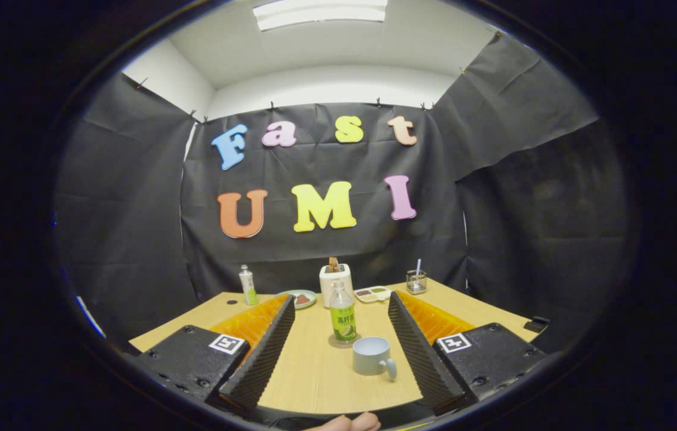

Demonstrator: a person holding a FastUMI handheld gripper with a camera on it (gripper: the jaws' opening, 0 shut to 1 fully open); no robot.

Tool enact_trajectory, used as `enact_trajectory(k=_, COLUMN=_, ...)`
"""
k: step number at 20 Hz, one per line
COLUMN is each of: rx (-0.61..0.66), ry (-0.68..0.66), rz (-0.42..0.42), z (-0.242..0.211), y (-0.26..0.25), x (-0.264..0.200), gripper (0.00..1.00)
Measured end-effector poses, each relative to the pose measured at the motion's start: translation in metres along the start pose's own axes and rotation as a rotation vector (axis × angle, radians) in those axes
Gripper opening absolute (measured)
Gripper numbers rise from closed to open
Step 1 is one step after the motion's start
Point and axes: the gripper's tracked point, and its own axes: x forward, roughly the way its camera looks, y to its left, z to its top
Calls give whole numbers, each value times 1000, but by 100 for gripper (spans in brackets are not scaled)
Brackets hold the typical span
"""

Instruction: Take the bottle from table, then pour the juice into the cup, finally place the bottle on the coaster

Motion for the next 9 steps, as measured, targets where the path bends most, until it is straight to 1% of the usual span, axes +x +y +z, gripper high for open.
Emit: enact_trajectory(k=9, rx=11, ry=0, rz=18, z=-2, y=2, x=4, gripper=100)
